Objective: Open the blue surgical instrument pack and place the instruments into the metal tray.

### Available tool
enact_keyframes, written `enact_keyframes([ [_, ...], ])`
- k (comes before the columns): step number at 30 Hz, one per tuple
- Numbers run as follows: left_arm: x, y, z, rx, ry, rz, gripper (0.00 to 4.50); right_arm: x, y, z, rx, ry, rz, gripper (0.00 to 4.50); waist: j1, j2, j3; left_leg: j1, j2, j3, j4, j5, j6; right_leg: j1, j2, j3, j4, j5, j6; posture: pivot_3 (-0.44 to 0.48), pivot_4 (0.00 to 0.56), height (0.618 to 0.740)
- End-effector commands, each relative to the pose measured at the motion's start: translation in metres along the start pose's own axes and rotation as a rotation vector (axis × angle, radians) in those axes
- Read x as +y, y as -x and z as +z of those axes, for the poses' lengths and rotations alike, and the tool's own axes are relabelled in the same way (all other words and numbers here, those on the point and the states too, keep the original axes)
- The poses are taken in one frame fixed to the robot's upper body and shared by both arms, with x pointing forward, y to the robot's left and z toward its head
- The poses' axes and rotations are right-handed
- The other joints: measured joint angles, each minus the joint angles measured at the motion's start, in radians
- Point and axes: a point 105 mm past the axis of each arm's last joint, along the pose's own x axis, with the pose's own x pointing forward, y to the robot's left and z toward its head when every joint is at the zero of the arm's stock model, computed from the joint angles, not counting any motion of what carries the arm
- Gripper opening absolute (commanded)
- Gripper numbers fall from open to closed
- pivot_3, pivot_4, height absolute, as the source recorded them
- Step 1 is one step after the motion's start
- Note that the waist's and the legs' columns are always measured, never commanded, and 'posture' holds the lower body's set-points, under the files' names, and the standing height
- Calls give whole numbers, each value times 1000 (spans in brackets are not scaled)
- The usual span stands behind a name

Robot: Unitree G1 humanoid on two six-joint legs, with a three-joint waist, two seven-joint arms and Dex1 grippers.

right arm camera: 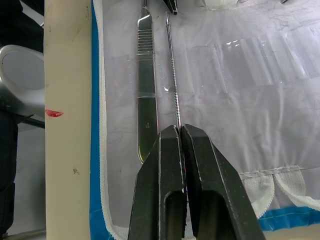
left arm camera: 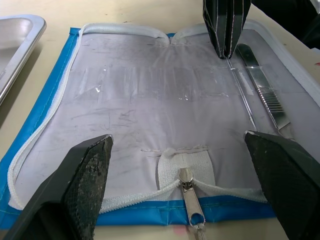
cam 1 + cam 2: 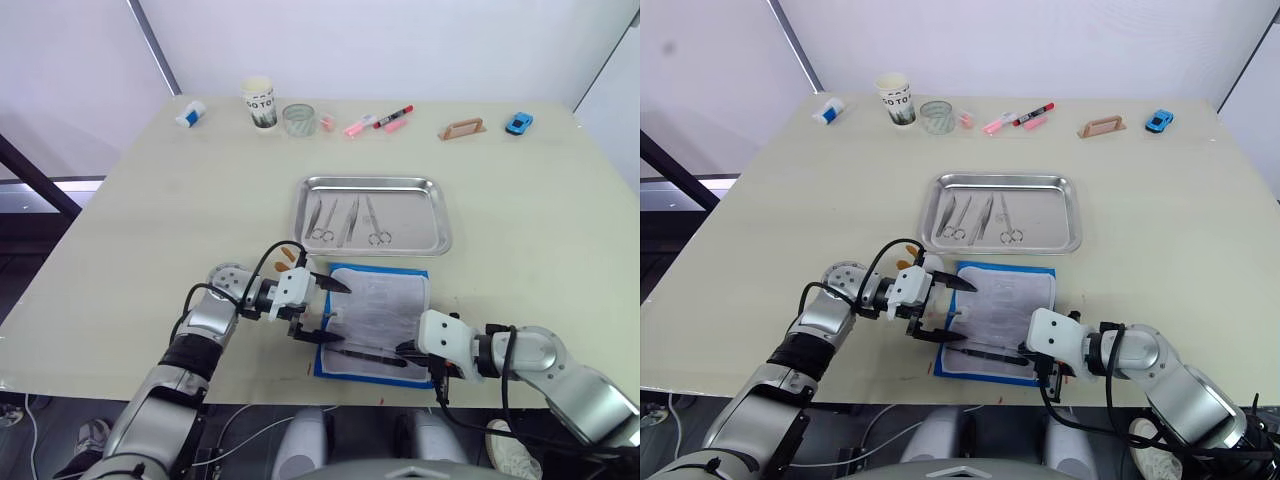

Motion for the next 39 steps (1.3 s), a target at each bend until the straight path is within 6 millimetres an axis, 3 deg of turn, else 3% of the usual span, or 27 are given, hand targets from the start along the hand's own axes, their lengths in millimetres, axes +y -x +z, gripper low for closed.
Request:
enact_keyframes([
  [1,-17,1,-30,87,130,-25,4500,-5,11,-6,64,-25,-2,19,0,0,0,0,0,0,0,0,0,0,0,0,0,0,0,0,150,740],
  [10,-18,-1,-30,84,133,-24,4500,-10,23,8,118,-25,-9,19,0,1,0,0,0,-1,0,0,0,0,0,0,0,0,0,0,150,740],
  [26,-18,-2,-31,84,134,-27,4500,-18,50,7,196,-23,-27,19,0,1,0,0,0,-1,0,0,0,0,0,0,0,0,0,0,150,740],
  [33,-18,-2,-31,80,134,-23,4500,-28,76,0,222,-45,-48,19,0,2,0,0,0,-1,0,0,0,0,0,0,0,0,0,0,150,740],
  [39,-18,-2,-31,79,135,-21,4500,-34,87,6,129,-106,-68,19,0,2,0,0,0,0,0,0,0,0,0,0,0,0,0,0,150,740],
])
